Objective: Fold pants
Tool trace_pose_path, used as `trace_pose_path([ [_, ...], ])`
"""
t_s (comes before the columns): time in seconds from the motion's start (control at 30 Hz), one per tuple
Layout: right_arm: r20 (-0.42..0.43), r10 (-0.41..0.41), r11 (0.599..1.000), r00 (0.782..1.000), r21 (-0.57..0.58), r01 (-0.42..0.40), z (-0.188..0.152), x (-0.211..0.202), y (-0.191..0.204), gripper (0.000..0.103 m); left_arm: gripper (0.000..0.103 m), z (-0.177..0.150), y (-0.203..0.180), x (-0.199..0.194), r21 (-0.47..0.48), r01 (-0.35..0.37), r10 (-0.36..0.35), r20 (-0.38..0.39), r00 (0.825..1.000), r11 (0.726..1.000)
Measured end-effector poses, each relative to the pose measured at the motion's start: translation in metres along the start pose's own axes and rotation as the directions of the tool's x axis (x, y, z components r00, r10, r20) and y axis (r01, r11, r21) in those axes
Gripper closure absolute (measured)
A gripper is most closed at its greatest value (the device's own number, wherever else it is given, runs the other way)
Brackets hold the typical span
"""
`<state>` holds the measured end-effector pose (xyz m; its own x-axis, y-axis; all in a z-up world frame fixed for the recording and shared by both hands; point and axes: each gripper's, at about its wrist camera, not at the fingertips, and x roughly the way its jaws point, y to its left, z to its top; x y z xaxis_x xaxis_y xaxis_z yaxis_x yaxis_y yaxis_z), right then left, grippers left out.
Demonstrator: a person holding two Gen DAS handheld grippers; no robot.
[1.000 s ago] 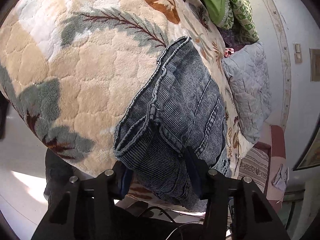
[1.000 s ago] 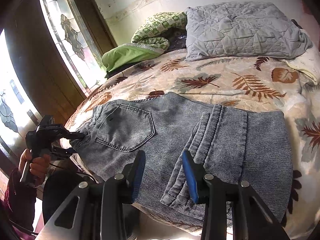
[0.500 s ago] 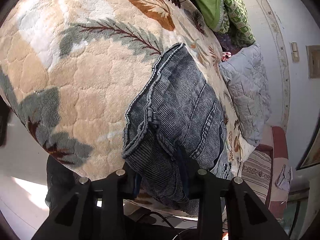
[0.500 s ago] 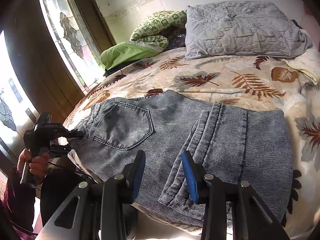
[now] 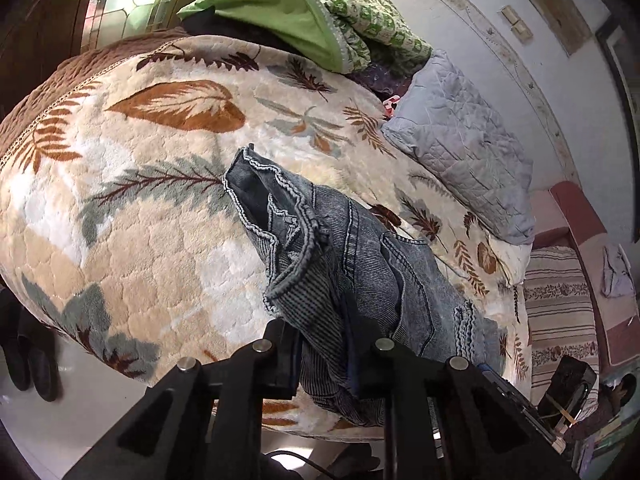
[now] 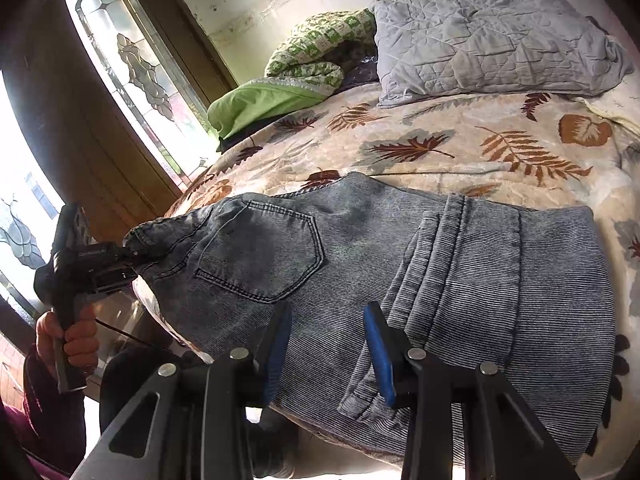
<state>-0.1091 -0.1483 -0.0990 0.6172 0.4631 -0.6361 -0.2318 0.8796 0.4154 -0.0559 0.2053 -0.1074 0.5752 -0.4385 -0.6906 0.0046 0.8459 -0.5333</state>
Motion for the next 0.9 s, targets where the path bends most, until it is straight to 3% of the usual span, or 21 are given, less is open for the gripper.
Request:
trace_pose_path([
  [0.13,-0.046,0.043,0.999,0.998,0.036,-0.041,0.013,0.030,0.010,0.075,0.085,0.003,-0.013,-0.007,0.035,0.002,-0.003,0.014,1.000,0.999],
  [0.23,-0.088,0.045,0.996,0.995,0.078,-0.038,0.019,0.059,0.013,0.076,0.085,0.003,-0.016,-0.010,0.042,0.004,-0.004,0.015,1.000,0.999],
  [0.33,-0.183,0.012,0.998,0.983,0.070,0.001,0.013,0.094,0.014,0.076,0.086,0.004,-0.021,-0.014,0.052,0.006,-0.007,0.016,1.000,0.999],
  [0.43,-0.157,0.001,1.000,0.988,0.025,0.003,0.011,0.091,0.018,0.076,0.086,0.003,-0.033,-0.019,0.080,-0.004,0.002,0.027,1.000,0.997],
  [0.67,-0.090,0.122,0.982,0.988,0.157,-0.107,0.016,0.071,-0.006,0.077,0.086,-0.001,-0.080,-0.037,0.191,0.001,-0.013,0.061,0.998,0.982],
  [0.9,0.052,0.281,0.948,0.958,0.139,-0.285,0.030,0.035,0.006,0.077,0.090,-0.014,-0.157,-0.041,0.382,0.029,-0.058,0.065,0.996,0.924],
])
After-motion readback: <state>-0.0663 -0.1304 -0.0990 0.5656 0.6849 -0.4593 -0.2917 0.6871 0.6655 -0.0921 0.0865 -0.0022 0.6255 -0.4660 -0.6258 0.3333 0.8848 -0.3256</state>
